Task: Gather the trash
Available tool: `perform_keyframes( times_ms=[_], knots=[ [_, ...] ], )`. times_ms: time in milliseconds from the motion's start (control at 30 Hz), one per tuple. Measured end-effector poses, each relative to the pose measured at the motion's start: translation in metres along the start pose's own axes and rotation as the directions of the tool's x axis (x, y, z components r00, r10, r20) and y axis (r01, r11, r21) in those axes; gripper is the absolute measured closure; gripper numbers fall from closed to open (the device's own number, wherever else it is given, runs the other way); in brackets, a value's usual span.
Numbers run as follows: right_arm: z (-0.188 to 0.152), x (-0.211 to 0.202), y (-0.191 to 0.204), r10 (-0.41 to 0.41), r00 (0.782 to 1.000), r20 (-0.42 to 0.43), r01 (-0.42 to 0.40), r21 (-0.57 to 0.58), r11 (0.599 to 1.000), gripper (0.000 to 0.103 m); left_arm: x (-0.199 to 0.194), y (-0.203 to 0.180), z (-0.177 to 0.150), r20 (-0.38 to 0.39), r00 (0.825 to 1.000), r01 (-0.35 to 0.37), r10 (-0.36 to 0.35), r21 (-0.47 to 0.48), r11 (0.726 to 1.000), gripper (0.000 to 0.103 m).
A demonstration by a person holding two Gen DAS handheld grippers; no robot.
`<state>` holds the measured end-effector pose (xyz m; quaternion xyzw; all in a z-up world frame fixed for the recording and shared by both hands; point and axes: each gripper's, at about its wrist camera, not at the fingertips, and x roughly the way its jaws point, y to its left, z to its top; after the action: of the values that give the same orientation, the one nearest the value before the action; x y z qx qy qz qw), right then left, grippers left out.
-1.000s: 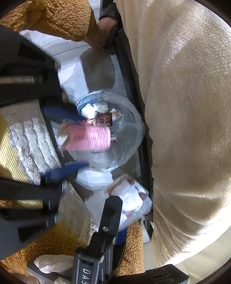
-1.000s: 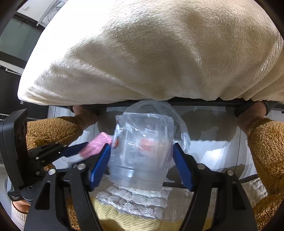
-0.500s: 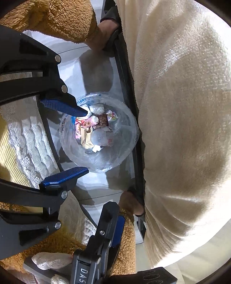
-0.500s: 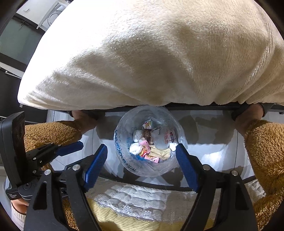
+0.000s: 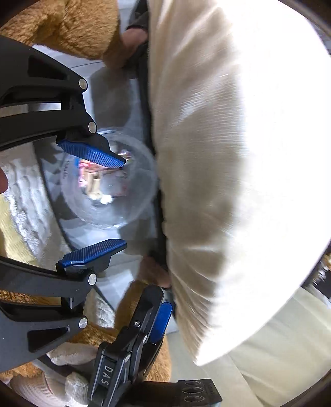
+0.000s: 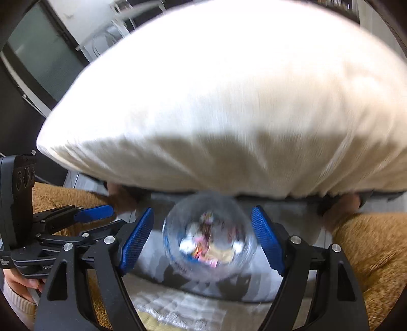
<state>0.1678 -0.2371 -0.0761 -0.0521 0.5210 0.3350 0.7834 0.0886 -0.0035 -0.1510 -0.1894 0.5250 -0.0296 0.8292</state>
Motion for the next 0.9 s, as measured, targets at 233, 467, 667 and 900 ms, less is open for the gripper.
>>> perform_keyframes(
  times_ms=[233,467,667,900],
  knots=[
    [0.0,-0.037,0.013,-0.003,0.978,0.206,0.021,-0.084,0.996,0.025,-0.038,-0.022,0.001,0.231,0.973,-0.051,0.026,0.102,0.993,0.033],
    [-0.002,-0.068,0.019,0.013,0.934,0.358,0.037,-0.131,0.991,0.025,-0.07,-0.031,0.0,0.422,0.904,-0.134,0.065,0.137,0.981,0.033],
    [0.0,-0.087,0.017,0.029,0.904,0.426,0.03,-0.132,0.991,0.025,-0.095,-0.027,0.0,0.531,0.845,-0.148,0.068,0.109,0.983,0.015],
    [-0.002,-0.106,0.015,-0.027,0.835,0.55,0.14,-0.165,0.976,0.005,-0.119,-0.025,-0.004,0.635,0.764,-0.206,0.111,0.078,0.975,0.006]
  ],
)
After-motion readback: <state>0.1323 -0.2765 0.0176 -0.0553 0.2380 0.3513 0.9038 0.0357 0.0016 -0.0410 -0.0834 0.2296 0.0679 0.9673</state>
